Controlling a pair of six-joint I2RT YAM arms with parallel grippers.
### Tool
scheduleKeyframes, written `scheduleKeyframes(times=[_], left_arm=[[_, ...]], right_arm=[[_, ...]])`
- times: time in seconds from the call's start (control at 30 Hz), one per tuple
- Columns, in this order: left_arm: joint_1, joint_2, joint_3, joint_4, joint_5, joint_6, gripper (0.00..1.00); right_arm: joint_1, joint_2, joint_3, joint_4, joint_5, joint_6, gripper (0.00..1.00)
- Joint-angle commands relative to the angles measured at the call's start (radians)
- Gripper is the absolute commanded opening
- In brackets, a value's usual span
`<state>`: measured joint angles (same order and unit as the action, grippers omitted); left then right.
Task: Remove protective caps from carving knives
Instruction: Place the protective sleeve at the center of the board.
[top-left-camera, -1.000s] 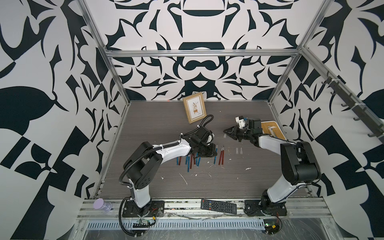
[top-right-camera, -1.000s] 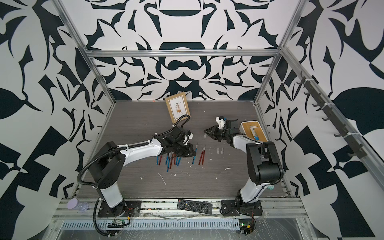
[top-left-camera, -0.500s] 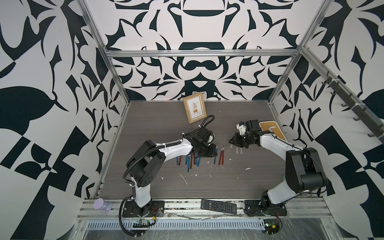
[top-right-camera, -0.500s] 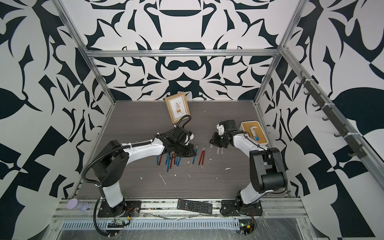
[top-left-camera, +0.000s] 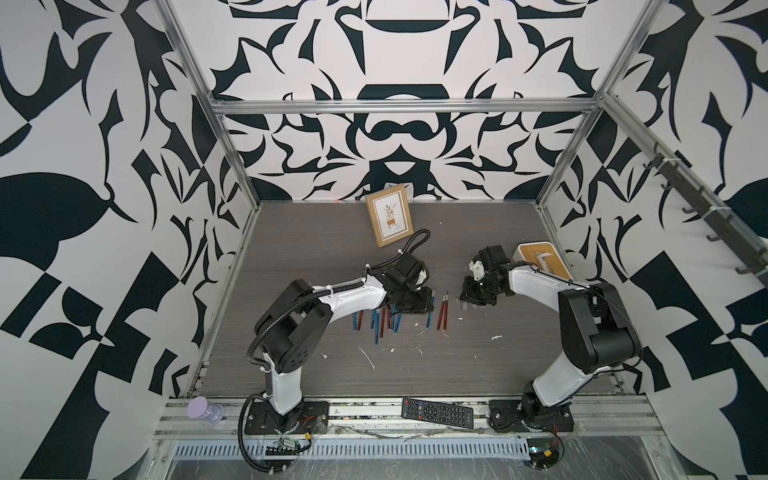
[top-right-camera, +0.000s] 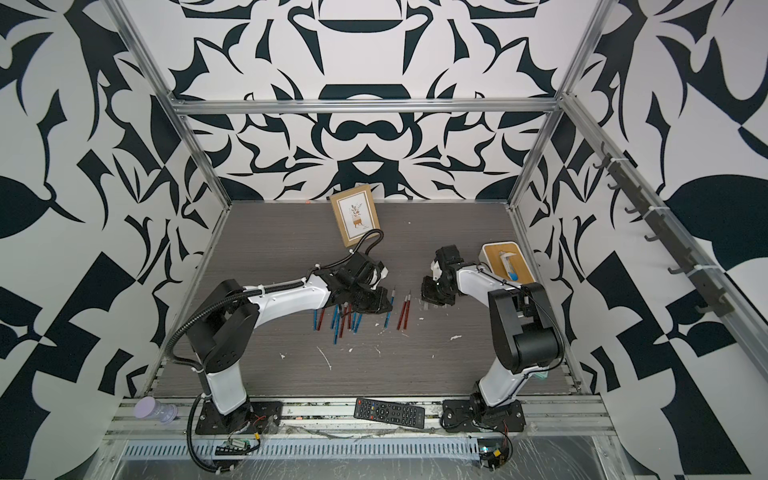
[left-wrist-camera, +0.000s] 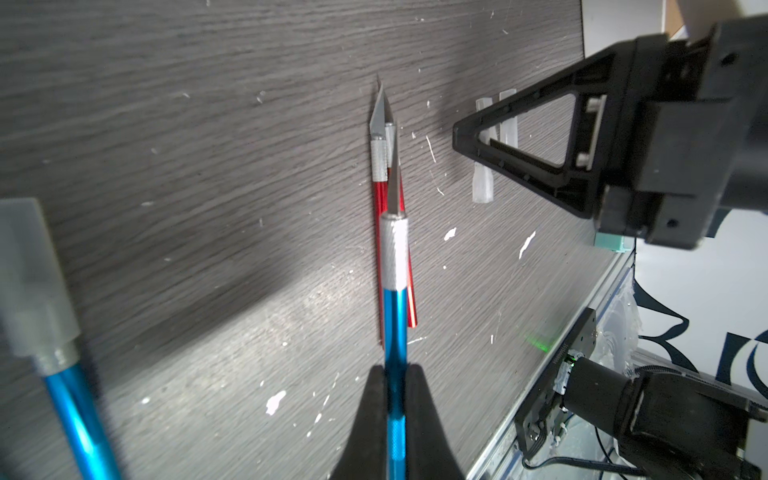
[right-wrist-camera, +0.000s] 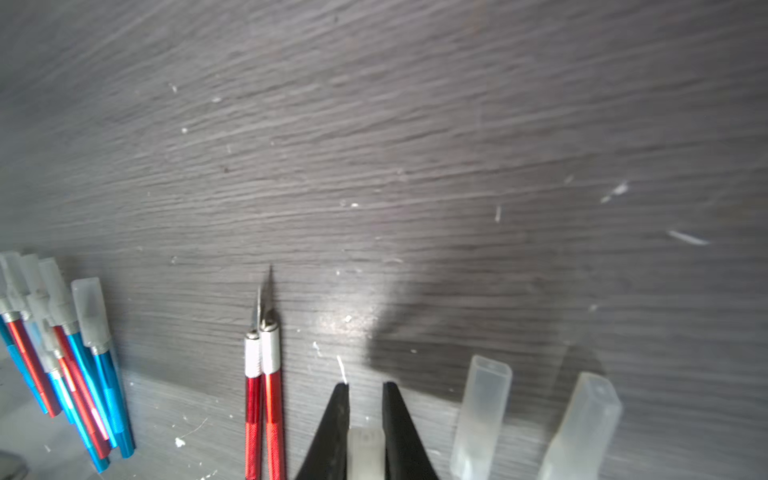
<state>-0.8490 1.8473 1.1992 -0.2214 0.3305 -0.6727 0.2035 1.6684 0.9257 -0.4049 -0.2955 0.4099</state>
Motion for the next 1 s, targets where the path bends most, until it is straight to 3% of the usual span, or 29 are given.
scheduleKeyframes(times=[0.0,0.57,0.97], left_arm=[[0.0,-0.002,0.003,-0.021,-0.013,0.009,0.03],[0.0,0.009,0.015,-0.04,-0.029,0.013,0.03],[-0.001,0.044,0.074,-0.103,-0.077,0.03,0.03]], right_arm=[[0.005,-0.002,0.039,-0.024,0.047,-0.015,0.18],[0.007,0.004,0.051,-0.032,0.068,-0.023,0.21],[-0.001,-0.048,0.092,-0.04,0.014,-0.034,0.26]])
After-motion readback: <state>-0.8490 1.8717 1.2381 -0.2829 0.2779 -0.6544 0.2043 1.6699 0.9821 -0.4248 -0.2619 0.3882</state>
